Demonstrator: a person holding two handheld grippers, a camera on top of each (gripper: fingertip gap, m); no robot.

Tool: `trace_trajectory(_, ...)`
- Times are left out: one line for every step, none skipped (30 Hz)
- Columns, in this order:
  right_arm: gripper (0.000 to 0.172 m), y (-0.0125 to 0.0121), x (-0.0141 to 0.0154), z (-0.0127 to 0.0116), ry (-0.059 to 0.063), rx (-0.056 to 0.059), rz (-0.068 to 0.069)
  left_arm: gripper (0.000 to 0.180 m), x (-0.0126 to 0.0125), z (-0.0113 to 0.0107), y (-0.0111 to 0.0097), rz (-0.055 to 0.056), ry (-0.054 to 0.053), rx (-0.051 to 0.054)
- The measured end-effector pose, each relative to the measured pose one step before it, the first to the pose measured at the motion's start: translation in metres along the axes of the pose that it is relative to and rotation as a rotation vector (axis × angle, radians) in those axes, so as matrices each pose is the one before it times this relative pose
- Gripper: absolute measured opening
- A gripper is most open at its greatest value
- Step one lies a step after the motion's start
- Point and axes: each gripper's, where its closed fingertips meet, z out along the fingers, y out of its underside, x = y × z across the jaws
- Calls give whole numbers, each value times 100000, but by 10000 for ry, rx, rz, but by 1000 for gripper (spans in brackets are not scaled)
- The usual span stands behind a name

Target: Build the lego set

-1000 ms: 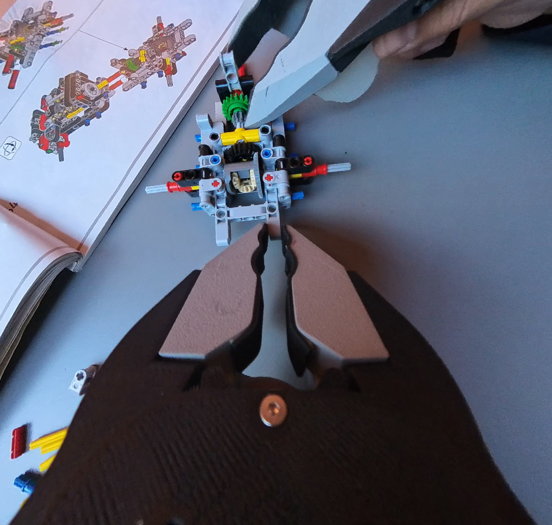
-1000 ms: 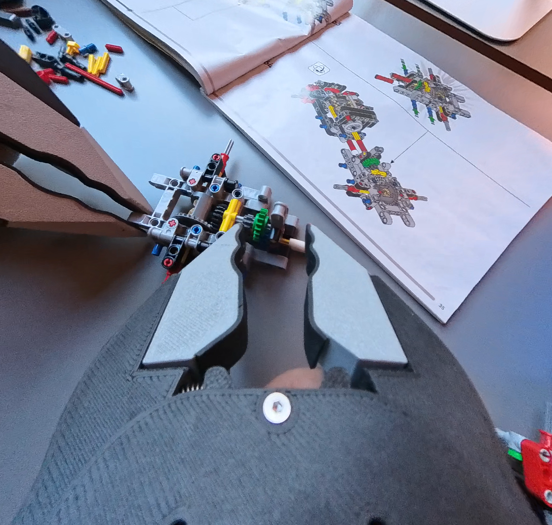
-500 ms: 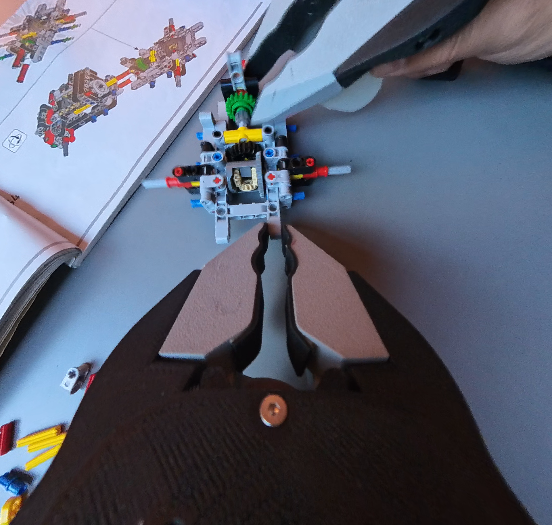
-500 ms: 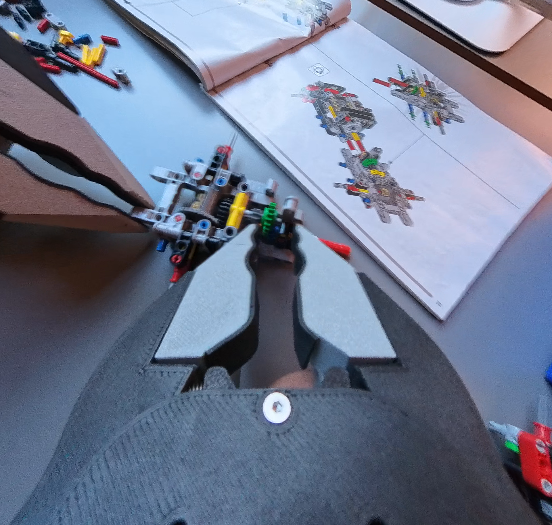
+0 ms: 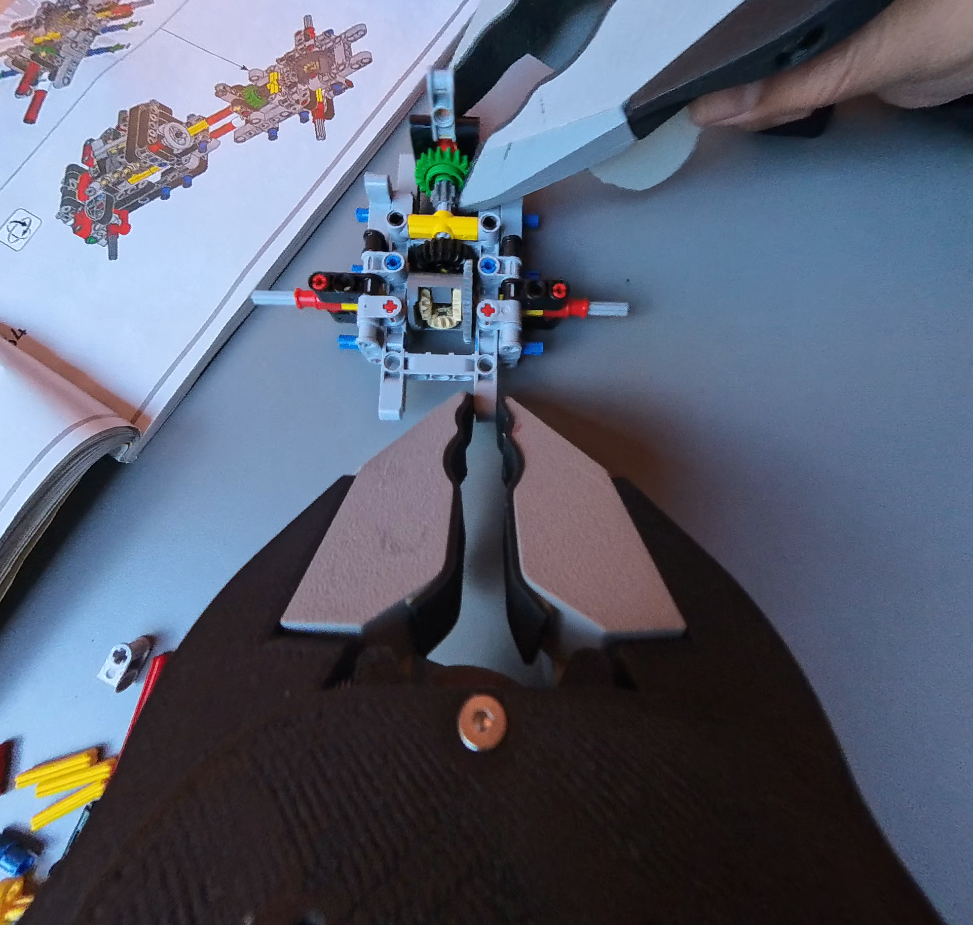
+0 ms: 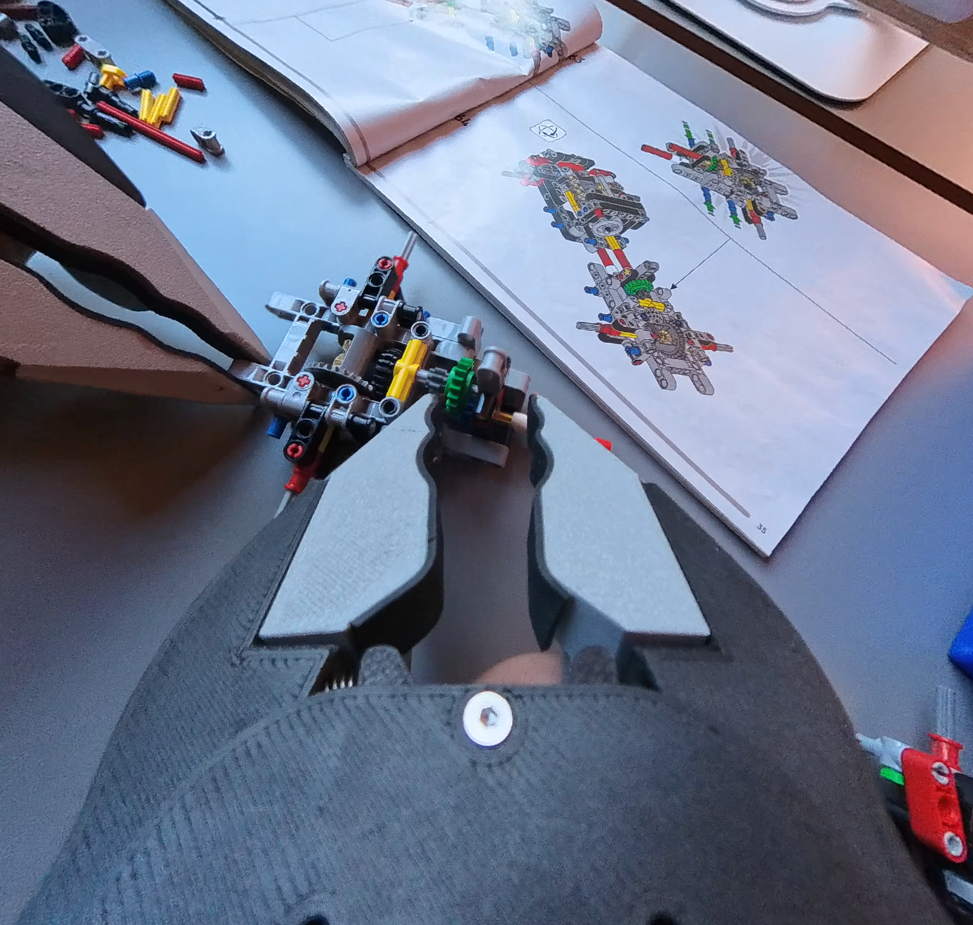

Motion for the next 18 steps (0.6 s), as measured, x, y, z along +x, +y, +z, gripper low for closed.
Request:
trace_trajectory(29, 7, -27, -75, -22, 23, -37, 6, -39, -1, 53, -16, 6, -11)
trace_trajectory(30, 23, 6, -71, -3, 16, -35, 6, -62, -26, 29, -44, 2, 1)
trace_trajectory(30, 16, -74, -89, -62, 24, -39, 6, -66, -30, 34, -28, 8, -3)
trace_trajectory(31, -4, -104, -96, -90, 40, -28, 6, -61, -50, 46, -16, 2, -12)
trace_trajectory(31, -5, -56, -96, -80, 47, 3, 6, -61, -55, 52, -12, 10, -13)
trace_trajectory(31, -15, -69, -97, -108, 47, 23, 6, -51, -55, 52, -22, 13, -14)
trace_trajectory(31, 11, -77, -92, -121, 27, 28, 6, -29, -62, 44, -16, 21, -12)
trace_trajectory(32, 23, -37, -63, -93, 17, 21, 7, -44, -63, 50, -3, 21, -20)
trace_trajectory(33, 31, -61, -49, -115, 9, 0, 7, -66, -77, 94, 0, 13, -44)
trace_trajectory(33, 34, -122, -35, -142, -8, -1, 7, -93, -95, 126, 17, -3, -62)
trace_trajectory(33, 56, -82, -45, -105, -11, -7, 6, -122, -106, 157, 36, -8, -69)
trace_trajectory(33, 0, -58, -46, -67, 23, -33, 6, -107, -131, 149, 18, 16, -59)
trace_trajectory(33, 20, -41, -49, -44, 2, -79, 6, -179, -148, 158, -19, -3, -66)
trace_trajectory(33, 55, 26, -45, 7, -16, -93, 8, -295, -159, 172, -29, -54, -67)
trace_trajectory(34, 9, 45, -41, -1, 9, -57, 12, -362, -194, 205, -31, -74, -78)
trace_trajectory(34, 24, -1, -53, -35, 3, -11, 16, -508, -222, 243, -38, -130, -106)
trace_trajectory(34, 19, -15, -56, -56, 12, 2, 22, -555, -290, 274, -21, -144, -121)
trace_trajectory(34, 24, -27, -75, -59, 20, -18, 28, -544, -419, 225, -21, -125, -75)
